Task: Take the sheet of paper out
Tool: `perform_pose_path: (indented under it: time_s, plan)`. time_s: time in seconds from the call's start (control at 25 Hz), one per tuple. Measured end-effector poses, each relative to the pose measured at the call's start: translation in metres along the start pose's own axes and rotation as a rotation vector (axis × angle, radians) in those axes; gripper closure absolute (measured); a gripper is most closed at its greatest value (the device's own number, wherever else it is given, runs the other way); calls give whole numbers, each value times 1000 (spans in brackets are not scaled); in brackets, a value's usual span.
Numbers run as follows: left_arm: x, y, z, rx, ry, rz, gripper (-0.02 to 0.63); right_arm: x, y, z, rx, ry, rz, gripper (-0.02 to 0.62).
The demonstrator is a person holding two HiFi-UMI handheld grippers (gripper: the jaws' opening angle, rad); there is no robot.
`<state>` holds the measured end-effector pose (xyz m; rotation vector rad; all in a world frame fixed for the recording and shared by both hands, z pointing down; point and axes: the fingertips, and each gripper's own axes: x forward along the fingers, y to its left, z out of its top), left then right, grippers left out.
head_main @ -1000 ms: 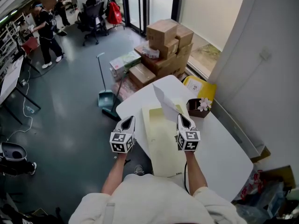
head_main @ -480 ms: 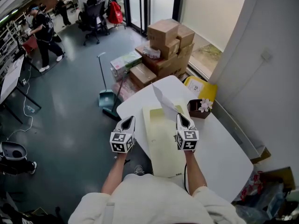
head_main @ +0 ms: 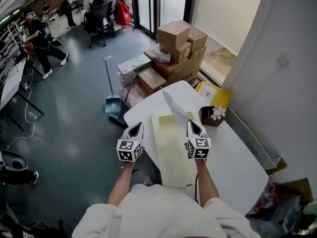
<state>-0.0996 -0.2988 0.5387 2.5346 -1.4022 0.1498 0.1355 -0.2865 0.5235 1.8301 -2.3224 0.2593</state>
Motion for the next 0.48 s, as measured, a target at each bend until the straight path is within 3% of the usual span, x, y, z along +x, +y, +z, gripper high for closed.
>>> perform_pose_path:
  time_s: [0.48]
  plan:
    - [3,-5,6,10,-5,-9,604,1,-1,2,8,2,1,588]
